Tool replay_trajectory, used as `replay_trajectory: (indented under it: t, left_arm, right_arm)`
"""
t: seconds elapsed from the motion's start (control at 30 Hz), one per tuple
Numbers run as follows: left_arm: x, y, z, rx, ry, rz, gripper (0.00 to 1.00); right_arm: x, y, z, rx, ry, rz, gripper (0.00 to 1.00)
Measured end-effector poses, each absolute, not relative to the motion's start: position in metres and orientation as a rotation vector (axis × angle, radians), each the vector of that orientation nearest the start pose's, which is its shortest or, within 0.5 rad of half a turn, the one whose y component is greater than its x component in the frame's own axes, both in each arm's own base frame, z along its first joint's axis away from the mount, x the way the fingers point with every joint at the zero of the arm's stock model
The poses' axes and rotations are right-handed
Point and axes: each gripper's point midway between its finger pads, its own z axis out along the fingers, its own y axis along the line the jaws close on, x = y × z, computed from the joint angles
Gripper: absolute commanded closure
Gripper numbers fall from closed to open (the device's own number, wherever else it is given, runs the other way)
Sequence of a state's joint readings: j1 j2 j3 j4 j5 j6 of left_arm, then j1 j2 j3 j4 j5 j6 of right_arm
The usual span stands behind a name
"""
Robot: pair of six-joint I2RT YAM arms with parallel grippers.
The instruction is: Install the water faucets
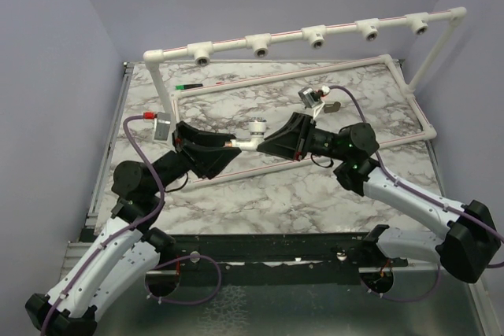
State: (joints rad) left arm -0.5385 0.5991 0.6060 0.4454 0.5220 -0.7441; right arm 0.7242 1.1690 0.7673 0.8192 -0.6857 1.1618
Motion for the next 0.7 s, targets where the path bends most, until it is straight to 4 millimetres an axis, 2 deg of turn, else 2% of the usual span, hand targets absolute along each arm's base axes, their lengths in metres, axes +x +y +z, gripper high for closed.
replay_trajectory:
  t: [0.1, 0.2, 0.33, 0.43, 0.57, 0.7]
  left_arm:
    - [0.165, -0.222, 0.390, 0.343, 1.279, -1.375, 0.10]
    - [0.167, -0.221, 0.391, 0.341, 1.303, -1.361, 0.08]
    - [0.166, -0.220, 0.409, 0.362, 1.314, -1.333, 0.06]
    - [0.162, -0.220, 0.413, 0.388, 1.330, -1.326, 0.04]
    - [0.158, -0.224, 0.406, 0.436, 1.394, -1.328, 0.03]
    - [0.162, -0.228, 0.388, 0.455, 1.514, -1.307, 0.03]
  right_arm:
    - [0.160, 0.329, 0.376, -0.460, 1.476, 1.922, 1.00]
    - [0.162, 0.328, 0.369, -0.478, 1.501, 1.877, 1.00]
    - [0.164, 0.327, 0.355, -0.510, 1.555, 1.791, 0.99]
    - [0.166, 0.327, 0.347, -0.537, 1.584, 1.738, 1.00]
    - [0.167, 0.327, 0.339, -0.575, 1.608, 1.693, 1.00]
    - [0.163, 0.327, 0.339, -0.645, 1.614, 1.661, 1.00]
